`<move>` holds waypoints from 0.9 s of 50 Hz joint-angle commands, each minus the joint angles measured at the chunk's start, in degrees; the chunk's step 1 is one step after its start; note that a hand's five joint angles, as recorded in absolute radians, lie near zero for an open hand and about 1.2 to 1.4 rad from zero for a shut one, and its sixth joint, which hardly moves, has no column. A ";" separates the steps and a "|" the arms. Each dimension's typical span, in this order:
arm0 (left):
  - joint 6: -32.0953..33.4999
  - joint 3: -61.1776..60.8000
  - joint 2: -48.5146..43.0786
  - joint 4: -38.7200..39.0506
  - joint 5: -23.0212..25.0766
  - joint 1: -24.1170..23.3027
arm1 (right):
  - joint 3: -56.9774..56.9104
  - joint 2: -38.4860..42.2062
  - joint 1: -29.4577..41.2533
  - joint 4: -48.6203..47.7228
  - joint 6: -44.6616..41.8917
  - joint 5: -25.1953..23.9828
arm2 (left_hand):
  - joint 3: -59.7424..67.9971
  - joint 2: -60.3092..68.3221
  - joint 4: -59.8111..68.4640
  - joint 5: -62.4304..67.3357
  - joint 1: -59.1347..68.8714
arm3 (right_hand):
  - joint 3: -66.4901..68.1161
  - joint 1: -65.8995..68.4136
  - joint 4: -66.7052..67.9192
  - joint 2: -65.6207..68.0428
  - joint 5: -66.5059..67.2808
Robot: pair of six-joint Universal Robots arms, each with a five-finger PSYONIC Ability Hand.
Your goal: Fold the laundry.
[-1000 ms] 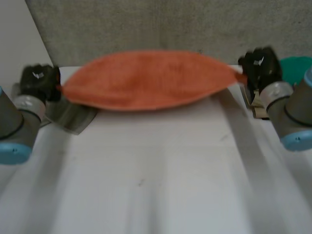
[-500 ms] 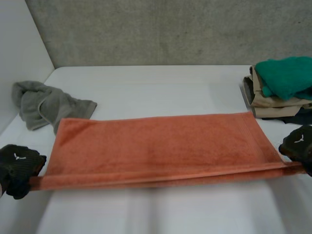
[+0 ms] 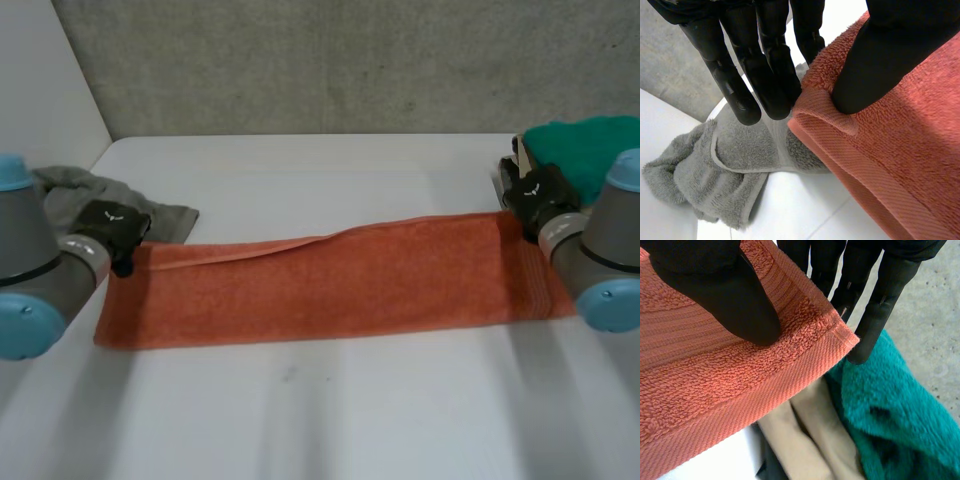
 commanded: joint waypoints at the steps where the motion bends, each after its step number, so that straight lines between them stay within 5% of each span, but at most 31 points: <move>1: 0.16 8.02 -6.61 -0.58 -3.12 -2.07 | -8.41 7.48 2.77 -0.42 -0.48 0.53 | -16.98 -17.08 -17.48 -14.93 -13.25 | -47.87 -43.99 -48.37 -47.13 -48.13; 3: 0.34 8.73 -7.05 -0.49 -3.39 -3.21 | -8.95 8.28 4.19 -0.51 -0.56 0.44 | -54.12 -54.22 -54.62 -52.07 -50.39 | -58.13 -54.26 -58.63 -57.40 -58.39; 4: 0.34 9.16 -7.23 -0.41 -3.48 -3.74 | -9.21 8.54 4.71 -0.59 -0.57 0.44 | -58.36 -58.46 -58.85 -56.31 -54.62 | -58.13 -54.26 -58.63 -57.40 -58.39; 20: -1.68 3.03 6.47 0.03 -2.51 -5.15 | 2.91 -11.22 4.55 4.66 4.62 0.36 | -58.36 -58.46 -58.85 -56.31 -54.62 | -58.13 -54.26 -58.63 -57.40 -58.39; 29: -5.63 -11.46 16.40 5.47 2.75 -4.89 | 13.00 -18.26 -7.83 23.39 10.42 -11.31 | -58.36 -58.46 -58.85 -56.31 -54.62 | -46.65 -42.78 -47.15 -45.92 -46.91; 36: -8.54 -17.02 17.20 11.28 5.31 -4.98 | 23.02 -18.26 -14.00 15.78 10.33 -18.89 | -58.14 -58.24 -58.64 -56.09 -54.41 | -39.05 -35.18 -39.55 -38.32 -39.31; 45: -10.03 -17.90 16.33 12.87 5.40 -5.41 | 26.82 -14.40 -14.26 3.19 10.68 -19.60 | -58.14 -58.24 -58.64 -56.09 -54.41 | -37.36 -33.49 -37.87 -36.63 -37.63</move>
